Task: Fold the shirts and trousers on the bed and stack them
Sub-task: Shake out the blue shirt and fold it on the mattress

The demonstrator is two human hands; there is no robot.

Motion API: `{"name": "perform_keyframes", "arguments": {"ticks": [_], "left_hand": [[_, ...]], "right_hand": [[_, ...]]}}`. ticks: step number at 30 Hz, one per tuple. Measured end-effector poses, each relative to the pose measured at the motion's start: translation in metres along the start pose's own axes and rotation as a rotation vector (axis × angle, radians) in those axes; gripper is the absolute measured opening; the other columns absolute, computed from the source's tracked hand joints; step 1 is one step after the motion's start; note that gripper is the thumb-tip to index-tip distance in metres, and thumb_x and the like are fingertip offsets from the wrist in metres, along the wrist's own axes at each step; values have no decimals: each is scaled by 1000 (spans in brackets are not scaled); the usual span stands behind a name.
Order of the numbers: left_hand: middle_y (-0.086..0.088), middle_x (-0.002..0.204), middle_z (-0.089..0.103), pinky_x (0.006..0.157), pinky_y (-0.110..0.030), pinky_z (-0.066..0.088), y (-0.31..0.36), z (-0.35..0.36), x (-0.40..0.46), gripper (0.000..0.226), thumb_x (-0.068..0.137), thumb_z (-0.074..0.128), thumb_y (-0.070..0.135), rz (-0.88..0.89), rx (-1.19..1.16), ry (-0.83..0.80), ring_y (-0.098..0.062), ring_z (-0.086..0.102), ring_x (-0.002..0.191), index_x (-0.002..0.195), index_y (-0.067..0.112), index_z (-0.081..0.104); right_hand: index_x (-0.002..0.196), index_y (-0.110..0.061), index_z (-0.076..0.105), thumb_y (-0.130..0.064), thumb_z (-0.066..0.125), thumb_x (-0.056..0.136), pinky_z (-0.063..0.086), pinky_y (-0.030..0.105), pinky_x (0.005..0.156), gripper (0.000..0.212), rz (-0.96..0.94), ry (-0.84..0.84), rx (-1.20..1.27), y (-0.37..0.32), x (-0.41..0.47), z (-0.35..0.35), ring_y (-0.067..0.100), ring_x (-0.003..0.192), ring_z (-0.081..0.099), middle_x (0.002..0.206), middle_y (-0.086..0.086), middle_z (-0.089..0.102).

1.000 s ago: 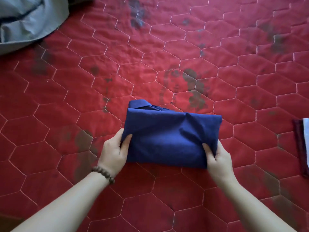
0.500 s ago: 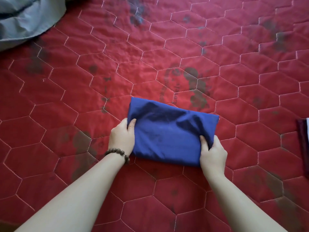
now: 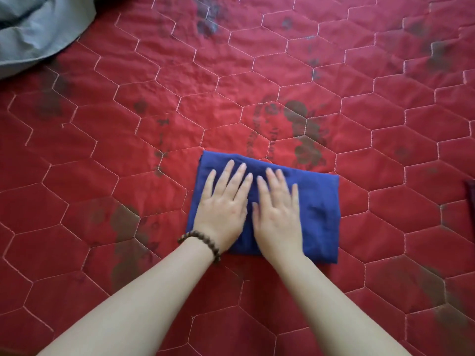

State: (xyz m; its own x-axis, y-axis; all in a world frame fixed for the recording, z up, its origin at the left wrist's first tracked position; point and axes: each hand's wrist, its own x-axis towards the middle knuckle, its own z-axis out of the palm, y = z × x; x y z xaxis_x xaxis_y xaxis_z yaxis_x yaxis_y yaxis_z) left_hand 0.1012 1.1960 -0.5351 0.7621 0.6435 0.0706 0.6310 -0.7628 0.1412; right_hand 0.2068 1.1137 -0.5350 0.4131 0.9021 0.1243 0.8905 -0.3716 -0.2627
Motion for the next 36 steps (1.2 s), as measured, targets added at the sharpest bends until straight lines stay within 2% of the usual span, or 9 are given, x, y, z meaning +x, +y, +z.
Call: {"name": "perform_keyframes", "arguments": {"ticks": [3, 8, 11, 14, 18, 23, 26, 29, 36], "left_hand": [[-1, 157, 24, 119, -47, 14, -7, 20, 5, 53, 98, 31, 31, 7, 83, -191, -24, 16, 147, 148, 12, 33], [-1, 160, 15, 116, -58, 14, -29, 27, -7, 65, 91, 29, 54, -95, 34, -220, -30, 13, 147, 151, 30, 22], [3, 161, -5, 116, -57, 3, -38, 26, -14, 63, 91, 24, 62, -216, -12, -262, -39, -2, 147, 148, 43, 2], [4, 159, -13, 119, -50, 0, -35, 18, -11, 57, 96, 41, 50, -297, -194, -244, -41, -6, 146, 146, 47, 11], [-14, 157, 17, 113, -42, 26, -25, -2, -14, 43, 92, 60, 25, -446, -416, -41, -36, 30, 133, 134, 34, 55], [-10, 120, 42, 87, -20, 36, -27, -19, -23, 48, 91, 60, 23, -653, -640, -260, -18, 50, 83, 135, 39, 51], [-8, 104, 52, 82, -18, 32, -28, -26, -33, 50, 90, 64, 24, -588, -696, -358, -24, 55, 98, 136, 38, 50], [-3, 121, 51, 90, -16, 33, -16, -34, -47, 51, 88, 66, 21, -530, -727, -369, -21, 54, 114, 137, 31, 52], [1, 146, 40, 103, -25, 33, 63, -55, -49, 56, 88, 66, 19, -394, -702, -324, -18, 44, 130, 141, 24, 48]], "right_hand": [[147, -7, 33, -20, 53, 96, 16, 54, 117, 57, -37, -195, -73, -6, 7, 25, 25, 146, 21, 156, 8, 26], [150, -36, 19, -56, 28, 94, -5, 59, 115, 60, 104, -243, -200, 45, -5, 21, 24, 149, 11, 161, 0, 15], [148, -42, 5, -59, 18, 95, -2, 61, 115, 58, 297, -267, -177, 70, -15, 10, 21, 149, 0, 162, 1, 7], [148, -42, 6, -56, 29, 98, -2, 55, 117, 56, 292, -276, -109, 71, -15, 4, 23, 149, -4, 162, 5, -1], [148, -37, 32, -53, 53, 91, 19, 46, 114, 63, 549, -154, 18, 61, -19, -12, 35, 144, 17, 159, 21, 5], [143, -42, 37, -47, 66, 85, 41, 34, 87, 65, 754, -235, 312, 58, -27, -32, 28, 99, 52, 126, 9, 36], [144, -39, 37, -38, 71, 84, 37, 29, 86, 69, 713, -376, 422, 70, -35, -47, 27, 98, 54, 109, 7, 47], [137, -30, 51, -28, 76, 81, 39, 31, 101, 61, 729, -411, 569, 83, -52, -64, 24, 117, 55, 125, 6, 60], [137, -18, 53, -21, 68, 88, 31, 17, 93, 51, 720, -219, 534, 131, -106, -120, 24, 119, 52, 126, 8, 55]]}}
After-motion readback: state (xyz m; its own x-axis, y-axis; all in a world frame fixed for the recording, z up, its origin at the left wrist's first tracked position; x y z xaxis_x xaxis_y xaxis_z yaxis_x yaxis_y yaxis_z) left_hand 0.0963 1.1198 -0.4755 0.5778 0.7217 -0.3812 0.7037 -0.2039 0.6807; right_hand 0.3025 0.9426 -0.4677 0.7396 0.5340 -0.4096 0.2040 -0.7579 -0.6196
